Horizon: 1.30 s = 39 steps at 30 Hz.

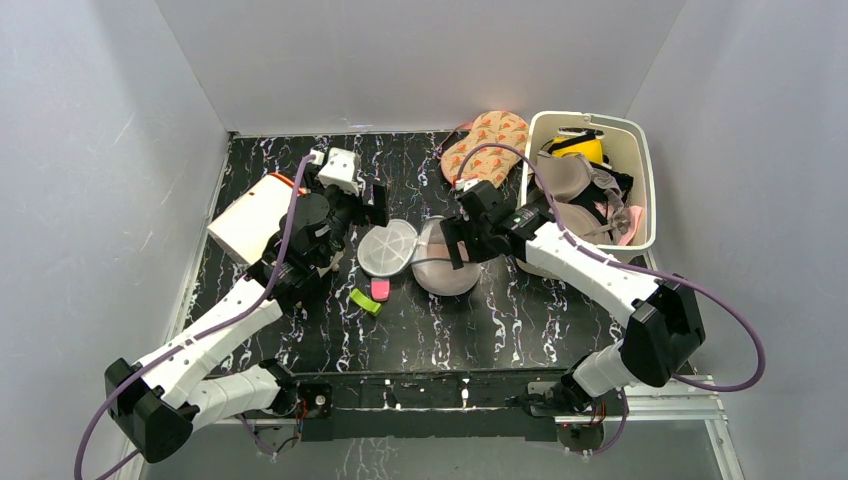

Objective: Unzip the laundry bag and remove the bra

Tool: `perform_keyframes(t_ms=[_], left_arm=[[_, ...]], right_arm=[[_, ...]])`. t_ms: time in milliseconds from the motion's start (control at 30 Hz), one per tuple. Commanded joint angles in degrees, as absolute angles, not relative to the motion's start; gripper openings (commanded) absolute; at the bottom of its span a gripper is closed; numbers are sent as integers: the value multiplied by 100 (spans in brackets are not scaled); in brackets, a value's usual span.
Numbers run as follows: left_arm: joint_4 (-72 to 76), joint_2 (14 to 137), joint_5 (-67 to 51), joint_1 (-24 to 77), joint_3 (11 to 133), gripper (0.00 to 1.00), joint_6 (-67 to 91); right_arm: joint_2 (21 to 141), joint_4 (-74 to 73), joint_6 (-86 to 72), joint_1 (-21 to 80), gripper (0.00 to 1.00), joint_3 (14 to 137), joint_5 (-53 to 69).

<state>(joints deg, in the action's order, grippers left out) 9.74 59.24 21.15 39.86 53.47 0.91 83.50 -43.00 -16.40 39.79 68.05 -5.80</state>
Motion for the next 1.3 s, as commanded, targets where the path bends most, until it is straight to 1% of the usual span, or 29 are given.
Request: perform_keyframes(t_ms=[0,100,167,233,367,400,500,600,733,833,967,1067,1167,1267], left_arm=[[1089,5844,2136,3955,5410,98,97],[1065,5817,2181,3955,5426,98,65],[1088,5782,2225,3955,5406,99,45],[1102,5766,2232,3955,5390,98,34],[1092,5801,2268,3954,5404,98,20],[1090,5801,2257,3954,5414,98,22],[1087,5795,2224,3955,5404,98,36],[1100,5817,2253,3955,5391,98,27],[1048,5794,2282,3951,5442,98,7],[1154,5769,2269,3955,5369,98,-9],[1029,5859,2279,3957,5458,99,-8],[1096,5821,2300,3955,5417,98,-33],[1064,5797,2274,3955,5445,98,-20],[1098,5758,2246,3946,5417,98,-2]], right_arm=[[8223,-4615,-1558,3903,83,7333,-759],[8242,-4391,-1824,3947,83,7633,18],[8184,-4111,-2067,3990,79,7679,259],[8149,-3827,-2231,4076,74,7701,400],[8342,-3843,-2257,4488,70,7842,-289],[8434,-3874,-2260,4536,67,7869,-415],[8771,-3954,-2407,4543,58,8053,-710],[8895,-4060,-2435,4544,54,8301,-1165],[9019,-3750,-2396,4544,48,8021,-1563],[9438,-3678,-2507,4544,47,7971,-1588],[10018,-3935,-2702,4536,43,8027,-2390],[10262,-3973,-2742,4534,41,7982,-2627],[10361,-3981,-2757,4535,41,7904,-2762],[10408,-3930,-2773,4535,45,7750,-2782]])
